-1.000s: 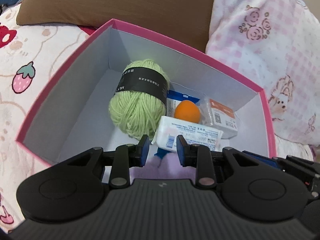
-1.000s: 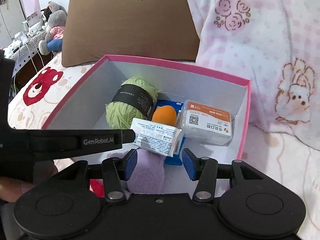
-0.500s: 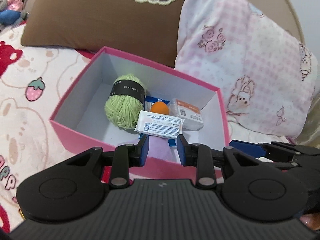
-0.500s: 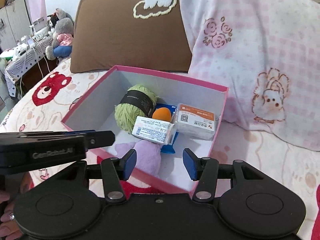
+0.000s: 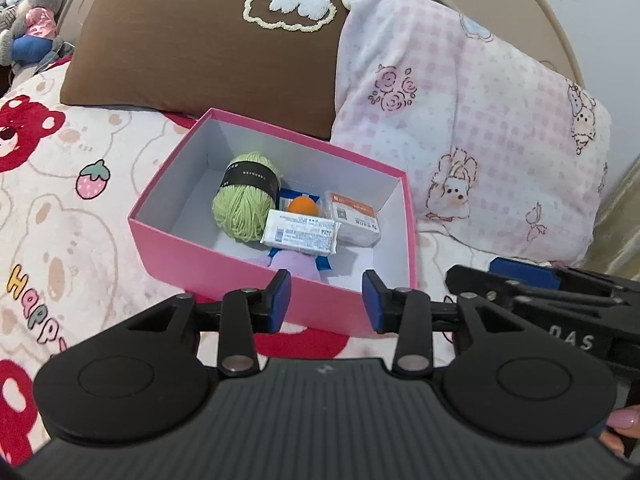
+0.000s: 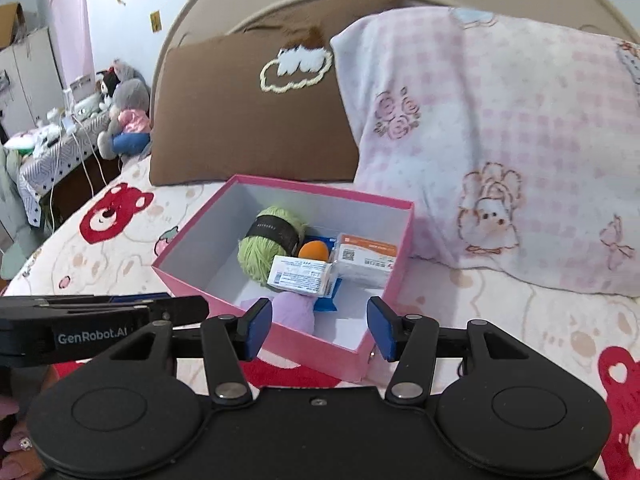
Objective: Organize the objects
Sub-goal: 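Open the left gripper to release the carton and withdraw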
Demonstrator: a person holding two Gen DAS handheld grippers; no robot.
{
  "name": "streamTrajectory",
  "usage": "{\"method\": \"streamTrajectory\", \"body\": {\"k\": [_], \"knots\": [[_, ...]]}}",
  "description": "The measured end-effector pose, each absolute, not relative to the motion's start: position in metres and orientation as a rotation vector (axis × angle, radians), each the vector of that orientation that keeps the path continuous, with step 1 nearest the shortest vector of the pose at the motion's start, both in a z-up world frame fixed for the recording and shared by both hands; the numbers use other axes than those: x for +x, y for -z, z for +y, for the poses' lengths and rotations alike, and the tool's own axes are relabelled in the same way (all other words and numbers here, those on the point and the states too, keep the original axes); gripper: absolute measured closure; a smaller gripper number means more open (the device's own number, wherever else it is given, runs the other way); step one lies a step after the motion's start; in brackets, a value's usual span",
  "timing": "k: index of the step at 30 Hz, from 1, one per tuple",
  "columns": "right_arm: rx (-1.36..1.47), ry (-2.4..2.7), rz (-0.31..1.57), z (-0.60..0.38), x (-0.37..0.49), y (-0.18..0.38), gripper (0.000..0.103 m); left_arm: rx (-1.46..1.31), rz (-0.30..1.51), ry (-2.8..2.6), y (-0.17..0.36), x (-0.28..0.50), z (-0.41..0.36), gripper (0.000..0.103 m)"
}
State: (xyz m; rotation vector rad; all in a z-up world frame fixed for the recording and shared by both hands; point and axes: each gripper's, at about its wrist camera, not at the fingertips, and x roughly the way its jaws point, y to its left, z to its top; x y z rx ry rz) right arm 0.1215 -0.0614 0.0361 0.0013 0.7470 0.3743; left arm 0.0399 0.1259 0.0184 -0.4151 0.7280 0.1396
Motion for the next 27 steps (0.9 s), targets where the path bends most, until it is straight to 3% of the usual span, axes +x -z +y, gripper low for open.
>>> {"method": "streamTrajectory", "body": {"k": [6, 19, 27], "knots": [[0.015, -0.358, 0.736, -0.084, 0.101, -0.050, 0.042, -0.428, 0.754, -0.064, -0.033, 0.032, 0.110, 0.062], [0.120, -0.204, 0.731, -0.125, 0.071, -0.055, 0.018, -0.380, 0.771, -0.061, -0.055, 0.024, 0.067, 0.049], [0.131, -0.152, 0.752, -0.143, 0.053, -0.050, 0.015, -0.334, 0.808, -0.066, -0.057, 0.035, 0.045, 0.042]]}}
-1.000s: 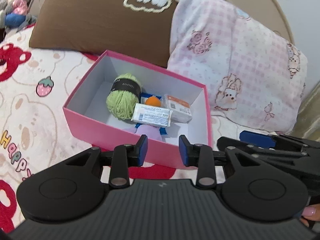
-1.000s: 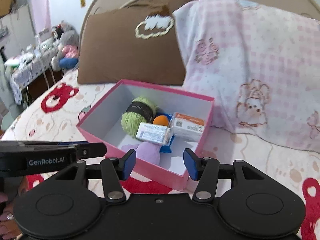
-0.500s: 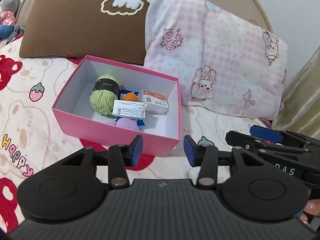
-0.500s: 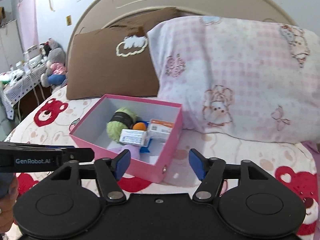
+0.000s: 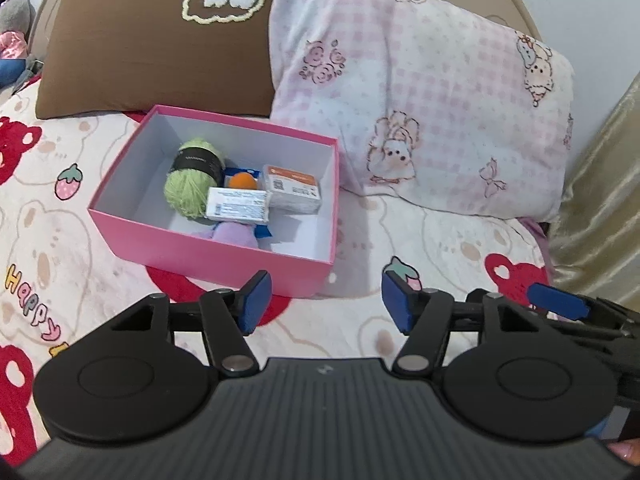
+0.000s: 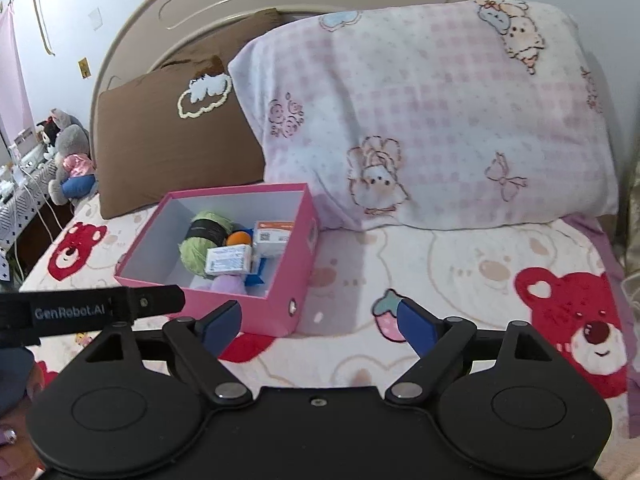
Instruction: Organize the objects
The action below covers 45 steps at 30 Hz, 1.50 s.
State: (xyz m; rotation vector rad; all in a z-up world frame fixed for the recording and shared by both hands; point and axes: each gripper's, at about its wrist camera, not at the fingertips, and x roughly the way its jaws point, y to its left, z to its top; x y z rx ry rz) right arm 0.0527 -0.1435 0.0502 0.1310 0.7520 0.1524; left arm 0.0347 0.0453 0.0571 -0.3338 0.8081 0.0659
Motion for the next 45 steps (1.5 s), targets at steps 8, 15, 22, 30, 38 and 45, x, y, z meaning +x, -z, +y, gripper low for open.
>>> {"method": "streamTrajectory", "body": {"k": [8, 15, 22, 30, 38, 45], "knots": [[0.120, -0.071, 0.758, -0.158, 0.043, -0.044, 0.008, -0.281, 0.838, -0.070, -0.051, 0.027, 0.027, 0.038], [0.153, -0.034, 0.790, -0.164, 0.043, -0.046, 0.008, -0.271, 0.840, -0.082, -0.050, 0.027, 0.022, 0.027], [0.117, -0.020, 0.810, -0.162, 0.037, -0.048, 0.007, -0.253, 0.847, -0.114, -0.045, 0.026, 0.022, 0.015], [0.123, 0.019, 0.845, -0.166, 0.037, -0.046, 0.007, -0.240, 0.860, -0.121, -0.042, 0.025, 0.022, 0.001], [0.103, 0.028, 0.855, -0.165, 0.032, -0.047, 0.007, -0.230, 0.880, -0.131, -0.044, 0.021, 0.017, 0.001], [0.093, 0.039, 0.865, -0.164, 0.031, -0.045, 0.007, -0.232, 0.929, -0.173, -0.043, 0.021, 0.020, 0.001]]}}
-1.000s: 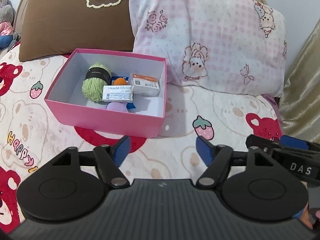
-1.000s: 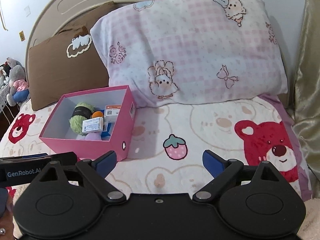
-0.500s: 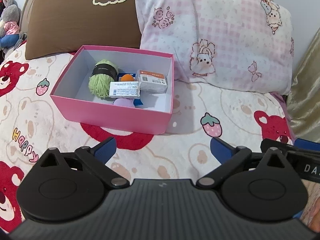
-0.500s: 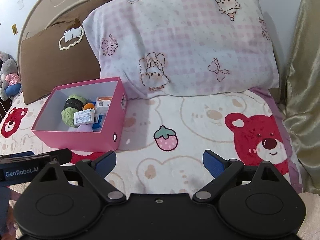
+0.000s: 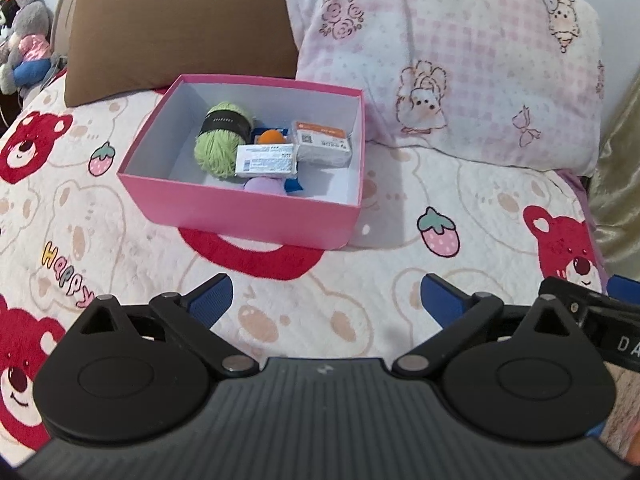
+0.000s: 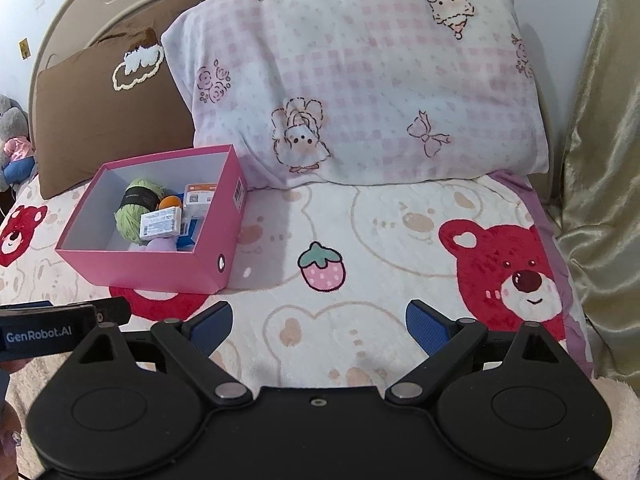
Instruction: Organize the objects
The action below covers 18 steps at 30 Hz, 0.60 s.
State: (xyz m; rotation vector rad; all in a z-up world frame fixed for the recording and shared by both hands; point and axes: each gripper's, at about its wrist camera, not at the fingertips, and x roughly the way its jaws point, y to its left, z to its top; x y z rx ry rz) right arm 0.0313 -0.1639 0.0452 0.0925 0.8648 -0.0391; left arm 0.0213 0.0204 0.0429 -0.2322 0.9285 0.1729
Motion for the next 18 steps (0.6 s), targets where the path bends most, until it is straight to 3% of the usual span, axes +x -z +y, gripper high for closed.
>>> {"method": "streamTrajectory", "body": {"k": [18], "knots": [[0.068, 0.064, 0.860, -0.1641, 0.0258, -0.0428, 0.007, -0.178, 0.959, -0.187, -0.0404, 0.0192, 0.0152, 0.001]]}}
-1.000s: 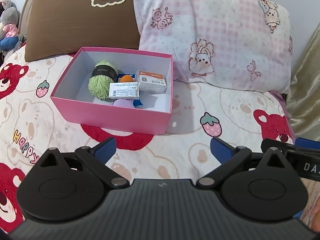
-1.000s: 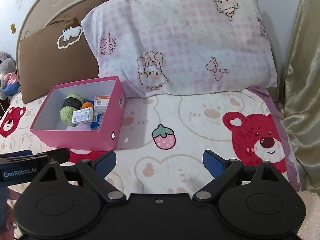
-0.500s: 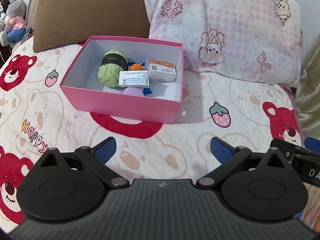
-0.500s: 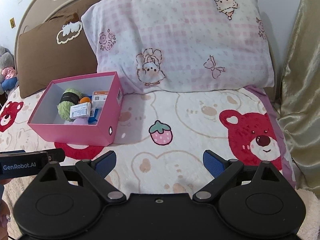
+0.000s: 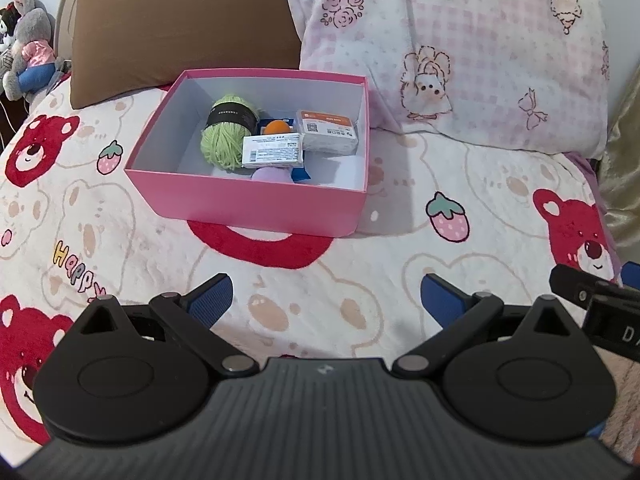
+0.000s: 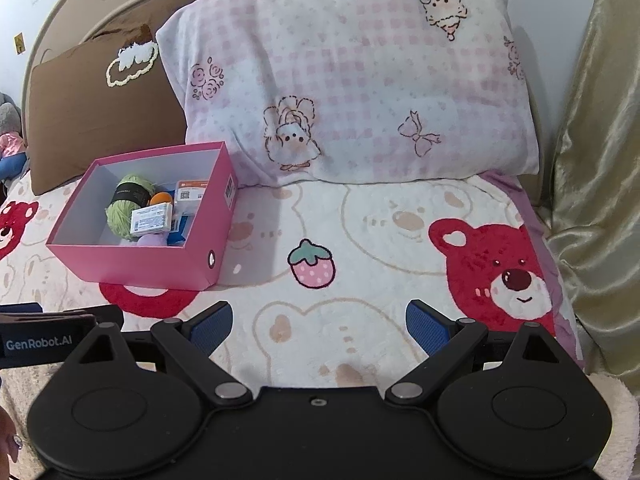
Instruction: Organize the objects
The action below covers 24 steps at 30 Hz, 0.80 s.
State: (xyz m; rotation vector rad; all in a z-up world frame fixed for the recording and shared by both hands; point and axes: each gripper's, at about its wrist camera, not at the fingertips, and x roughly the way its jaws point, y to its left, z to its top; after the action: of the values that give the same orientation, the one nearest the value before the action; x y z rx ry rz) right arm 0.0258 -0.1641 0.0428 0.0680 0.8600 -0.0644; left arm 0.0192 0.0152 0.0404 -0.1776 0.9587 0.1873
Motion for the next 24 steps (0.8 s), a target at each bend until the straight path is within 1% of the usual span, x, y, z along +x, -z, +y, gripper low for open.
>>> {"method": "streamTrajectory", "body": {"k": [24], "knots": [[0.050, 0.056, 0.857, -0.1566, 0.0212, -0.0429, 0.007, -0.188, 0.957, -0.195, -0.0417, 0.0141, 0.0192, 0.001]]}}
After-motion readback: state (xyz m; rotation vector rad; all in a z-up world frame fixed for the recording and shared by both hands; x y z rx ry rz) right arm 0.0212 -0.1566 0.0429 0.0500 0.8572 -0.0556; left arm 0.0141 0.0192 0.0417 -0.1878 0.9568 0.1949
